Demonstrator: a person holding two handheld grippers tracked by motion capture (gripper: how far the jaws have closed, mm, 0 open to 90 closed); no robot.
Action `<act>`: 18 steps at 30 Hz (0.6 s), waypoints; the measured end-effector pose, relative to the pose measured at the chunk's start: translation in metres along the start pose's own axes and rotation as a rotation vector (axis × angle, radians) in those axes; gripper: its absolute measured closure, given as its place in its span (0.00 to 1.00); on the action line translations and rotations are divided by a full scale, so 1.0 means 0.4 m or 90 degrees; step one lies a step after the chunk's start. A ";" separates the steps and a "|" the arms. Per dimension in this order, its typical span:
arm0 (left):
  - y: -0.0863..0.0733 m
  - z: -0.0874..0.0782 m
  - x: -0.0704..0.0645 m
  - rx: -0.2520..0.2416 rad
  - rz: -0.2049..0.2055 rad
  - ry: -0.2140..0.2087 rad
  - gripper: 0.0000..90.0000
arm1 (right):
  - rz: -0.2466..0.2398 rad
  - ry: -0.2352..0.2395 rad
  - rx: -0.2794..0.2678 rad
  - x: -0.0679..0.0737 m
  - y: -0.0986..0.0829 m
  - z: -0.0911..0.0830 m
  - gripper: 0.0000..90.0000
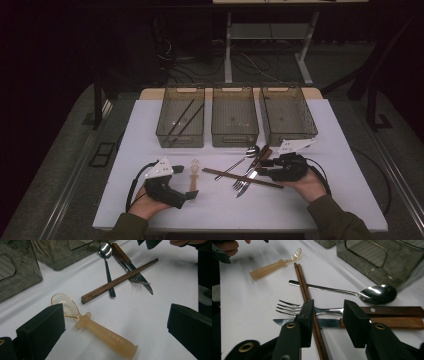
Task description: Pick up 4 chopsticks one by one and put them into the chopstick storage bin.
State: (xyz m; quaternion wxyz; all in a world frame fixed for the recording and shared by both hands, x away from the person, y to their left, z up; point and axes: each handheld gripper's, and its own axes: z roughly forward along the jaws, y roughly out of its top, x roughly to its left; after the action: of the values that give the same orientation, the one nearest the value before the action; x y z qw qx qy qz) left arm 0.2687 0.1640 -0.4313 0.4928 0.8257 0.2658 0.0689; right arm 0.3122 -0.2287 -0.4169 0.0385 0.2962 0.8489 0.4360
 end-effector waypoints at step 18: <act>0.001 0.000 -0.001 0.000 0.003 -0.007 0.01 | -0.049 0.014 0.082 0.006 -0.014 0.041 0.92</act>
State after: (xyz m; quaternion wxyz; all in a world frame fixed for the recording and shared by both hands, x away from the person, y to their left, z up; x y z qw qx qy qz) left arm 0.2686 0.1638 -0.4310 0.4940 0.8268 0.2611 0.0652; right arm 0.3127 -0.2182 -0.4309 0.0265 0.2605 0.8863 0.3821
